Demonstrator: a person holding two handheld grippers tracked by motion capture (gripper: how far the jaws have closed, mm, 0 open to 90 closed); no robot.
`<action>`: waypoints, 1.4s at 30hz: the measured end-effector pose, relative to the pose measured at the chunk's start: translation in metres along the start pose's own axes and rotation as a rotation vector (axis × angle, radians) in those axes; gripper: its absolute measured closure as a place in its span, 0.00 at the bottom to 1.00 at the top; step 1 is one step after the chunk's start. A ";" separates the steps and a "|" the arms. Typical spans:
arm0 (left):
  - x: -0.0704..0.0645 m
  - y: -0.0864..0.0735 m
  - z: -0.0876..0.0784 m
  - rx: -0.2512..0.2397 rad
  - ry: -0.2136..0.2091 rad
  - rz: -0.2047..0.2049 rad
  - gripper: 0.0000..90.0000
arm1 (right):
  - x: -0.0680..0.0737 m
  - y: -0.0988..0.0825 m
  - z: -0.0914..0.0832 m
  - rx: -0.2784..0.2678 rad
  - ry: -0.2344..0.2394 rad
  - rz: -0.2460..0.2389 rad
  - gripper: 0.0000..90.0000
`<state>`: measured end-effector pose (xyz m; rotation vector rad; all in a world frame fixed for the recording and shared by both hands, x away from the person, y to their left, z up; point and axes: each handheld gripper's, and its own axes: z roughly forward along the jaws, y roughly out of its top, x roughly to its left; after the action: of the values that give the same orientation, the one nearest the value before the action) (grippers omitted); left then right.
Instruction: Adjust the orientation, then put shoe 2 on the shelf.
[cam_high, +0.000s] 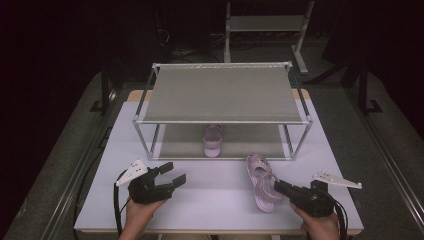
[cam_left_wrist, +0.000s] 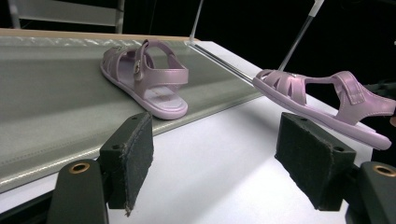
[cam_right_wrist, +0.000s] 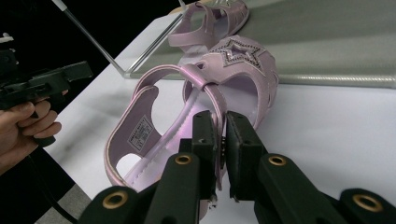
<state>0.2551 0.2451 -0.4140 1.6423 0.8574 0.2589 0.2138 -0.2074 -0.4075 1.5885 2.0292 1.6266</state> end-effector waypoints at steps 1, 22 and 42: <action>0.000 0.000 -0.001 -0.001 0.001 -0.001 0.30 | 0.000 0.001 0.001 -0.003 0.002 0.001 0.91; 0.002 0.000 -0.003 0.000 -0.002 0.000 0.30 | 0.008 0.010 0.017 0.001 0.013 -0.031 0.91; 0.003 0.001 -0.004 0.005 0.000 0.003 0.29 | 0.012 0.019 0.034 -0.030 0.020 -0.019 0.91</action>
<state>0.2553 0.2498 -0.4128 1.6482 0.8563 0.2583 0.2417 -0.1788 -0.4014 1.5448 2.0129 1.6659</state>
